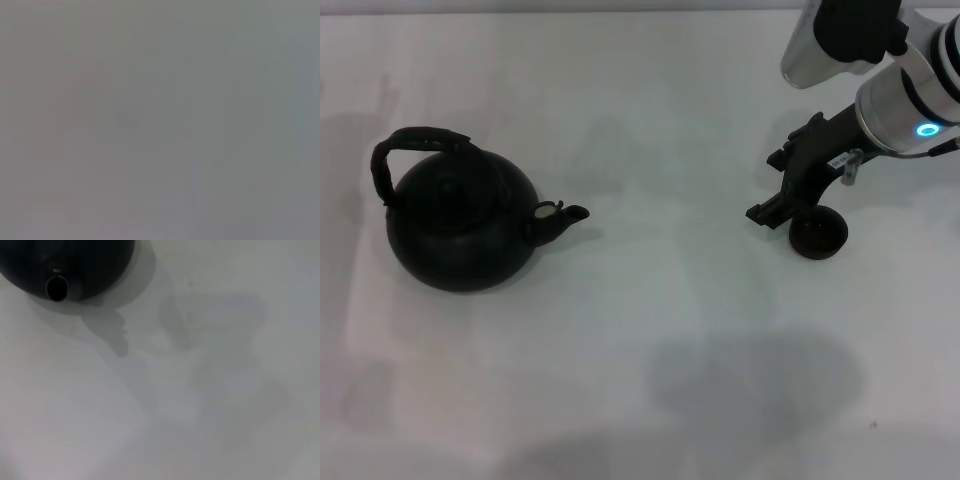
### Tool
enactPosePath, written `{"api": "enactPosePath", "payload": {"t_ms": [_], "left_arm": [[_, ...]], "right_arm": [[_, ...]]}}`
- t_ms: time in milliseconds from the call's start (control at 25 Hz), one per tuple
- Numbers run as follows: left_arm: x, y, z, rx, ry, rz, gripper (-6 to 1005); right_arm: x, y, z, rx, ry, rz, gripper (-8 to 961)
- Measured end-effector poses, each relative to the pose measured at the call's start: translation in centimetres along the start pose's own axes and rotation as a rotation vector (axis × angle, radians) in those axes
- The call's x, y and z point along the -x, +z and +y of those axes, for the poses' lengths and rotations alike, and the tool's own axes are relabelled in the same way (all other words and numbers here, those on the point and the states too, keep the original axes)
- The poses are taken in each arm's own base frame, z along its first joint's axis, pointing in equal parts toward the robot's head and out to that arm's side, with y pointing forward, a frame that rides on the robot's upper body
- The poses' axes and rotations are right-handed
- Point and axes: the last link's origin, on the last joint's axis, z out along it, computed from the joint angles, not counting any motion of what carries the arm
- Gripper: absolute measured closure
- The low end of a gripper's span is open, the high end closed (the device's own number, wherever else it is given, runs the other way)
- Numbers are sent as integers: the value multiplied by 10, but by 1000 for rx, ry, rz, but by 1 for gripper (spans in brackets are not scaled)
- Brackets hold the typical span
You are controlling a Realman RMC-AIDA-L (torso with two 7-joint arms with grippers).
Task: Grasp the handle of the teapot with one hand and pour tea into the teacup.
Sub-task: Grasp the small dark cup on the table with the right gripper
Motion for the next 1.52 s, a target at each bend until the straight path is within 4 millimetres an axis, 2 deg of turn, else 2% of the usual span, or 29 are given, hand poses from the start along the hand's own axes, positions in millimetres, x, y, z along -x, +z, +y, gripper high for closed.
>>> {"api": "enactPosePath", "payload": {"t_ms": [440,1520], "left_arm": [[-1,2,1,-5,-6,3,112],[0,0,0,-8,-9,0,112]], "right_arm": [[-11,8,0,11,30,18,128],[-31,11,0,0,78,112,128]]}}
